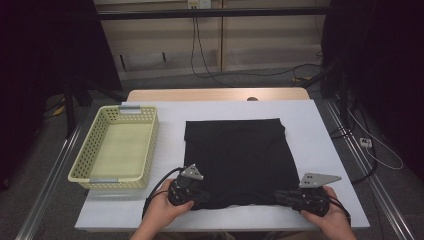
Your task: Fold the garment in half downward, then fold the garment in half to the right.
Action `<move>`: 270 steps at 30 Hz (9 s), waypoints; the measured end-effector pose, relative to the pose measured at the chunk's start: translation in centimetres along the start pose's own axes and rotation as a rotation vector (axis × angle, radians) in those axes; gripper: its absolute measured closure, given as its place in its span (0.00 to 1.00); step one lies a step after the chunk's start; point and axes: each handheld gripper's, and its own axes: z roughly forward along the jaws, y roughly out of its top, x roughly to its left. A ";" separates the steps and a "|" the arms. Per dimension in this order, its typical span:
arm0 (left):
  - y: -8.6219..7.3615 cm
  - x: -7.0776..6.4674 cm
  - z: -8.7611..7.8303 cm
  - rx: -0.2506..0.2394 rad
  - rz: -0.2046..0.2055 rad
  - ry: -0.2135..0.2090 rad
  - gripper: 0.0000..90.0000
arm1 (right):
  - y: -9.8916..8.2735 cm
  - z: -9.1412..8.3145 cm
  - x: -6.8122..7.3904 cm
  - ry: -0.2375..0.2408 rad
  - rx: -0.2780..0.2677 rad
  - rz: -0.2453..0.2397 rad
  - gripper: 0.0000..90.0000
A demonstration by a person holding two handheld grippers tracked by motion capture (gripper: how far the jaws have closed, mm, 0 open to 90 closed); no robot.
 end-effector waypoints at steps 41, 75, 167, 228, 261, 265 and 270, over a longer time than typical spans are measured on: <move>2.0 3.9 -4.1 -0.136 -0.075 0.139 0.15 | 4.8 5.2 3.5 -0.072 -0.144 -0.091 0.23; 4.9 7.3 -3.7 -0.137 -0.123 0.213 0.13 | 8.3 12.9 10.1 0.190 -0.004 -0.323 0.53; 7.7 17.2 0.4 -0.176 -0.359 0.347 0.11 | 8.6 13.1 10.6 0.233 -0.018 -0.297 0.95; 13.5 18.0 -7.5 0.011 -0.505 0.404 0.96 | 9.8 12.2 12.1 0.266 -0.147 -0.313 0.95; 14.8 18.8 -10.4 0.045 -0.510 0.421 0.96 | 11.5 13.8 13.6 0.282 -0.191 -0.313 0.95; 14.7 19.1 -10.9 0.052 -0.517 0.410 0.96 | 11.6 14.1 13.8 0.280 -0.192 -0.322 0.95; 14.6 19.2 -11.5 0.056 -0.518 0.408 0.96 | 11.9 14.5 14.0 0.290 -0.199 -0.313 0.95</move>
